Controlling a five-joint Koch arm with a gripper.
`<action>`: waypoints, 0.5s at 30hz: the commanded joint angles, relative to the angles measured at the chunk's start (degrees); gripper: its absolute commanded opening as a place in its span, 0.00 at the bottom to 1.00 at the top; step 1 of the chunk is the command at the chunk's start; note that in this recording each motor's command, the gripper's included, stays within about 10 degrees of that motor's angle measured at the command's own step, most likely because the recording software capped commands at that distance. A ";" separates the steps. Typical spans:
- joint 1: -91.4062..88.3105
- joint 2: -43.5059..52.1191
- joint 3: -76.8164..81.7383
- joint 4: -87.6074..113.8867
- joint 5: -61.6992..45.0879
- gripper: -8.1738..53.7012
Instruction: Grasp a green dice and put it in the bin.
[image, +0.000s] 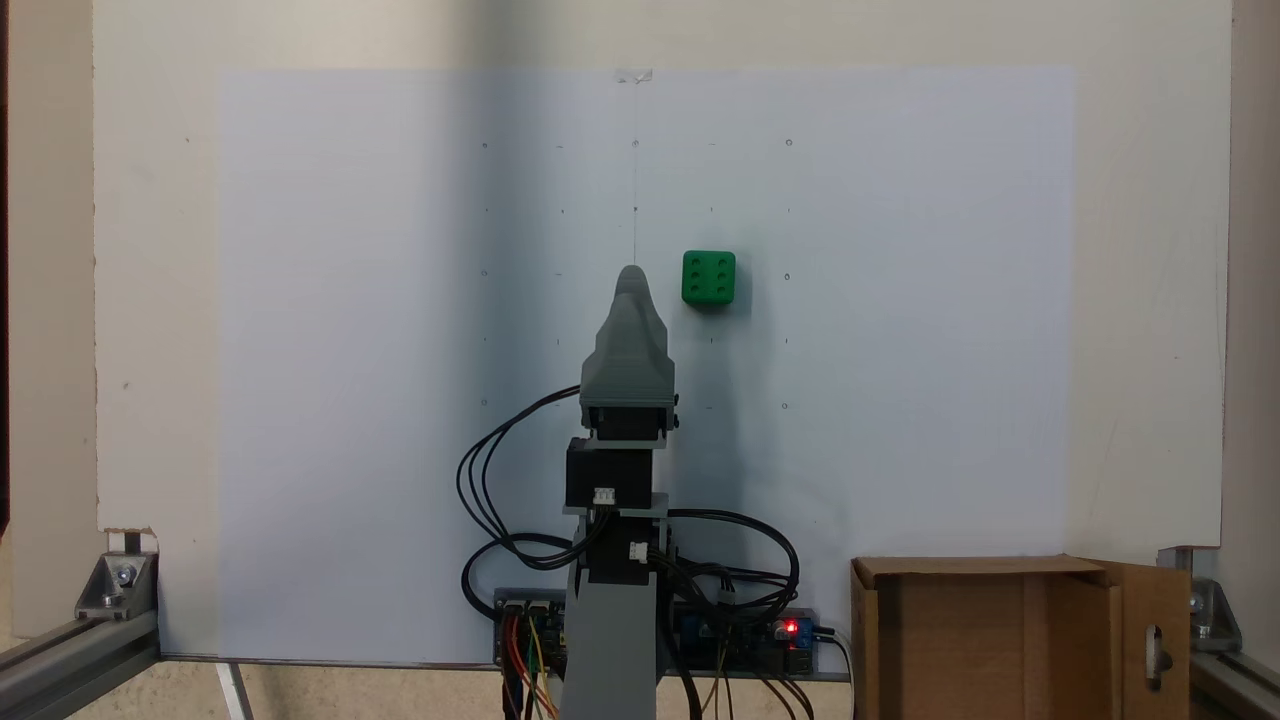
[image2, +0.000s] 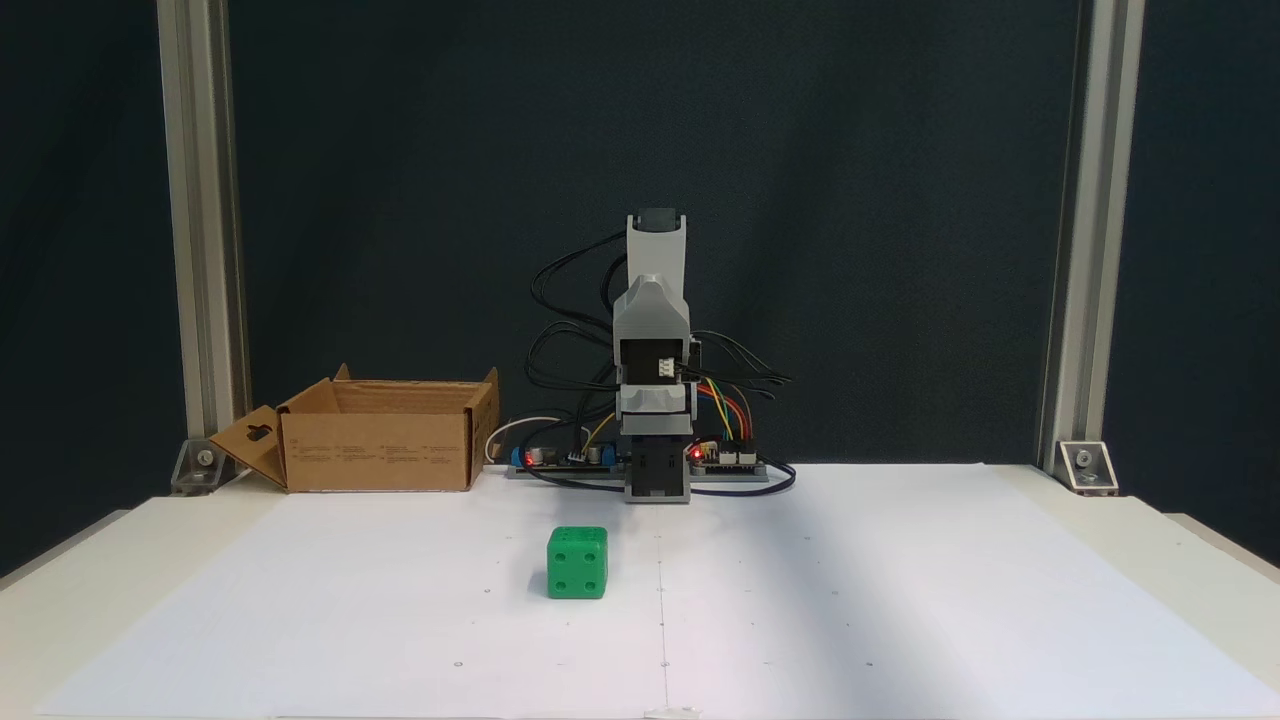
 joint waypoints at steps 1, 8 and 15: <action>1.05 6.15 10.00 -5.45 -7.65 0.82; 1.05 6.15 10.00 -5.36 -7.82 0.86; 0.97 6.15 10.00 -7.21 -8.09 0.84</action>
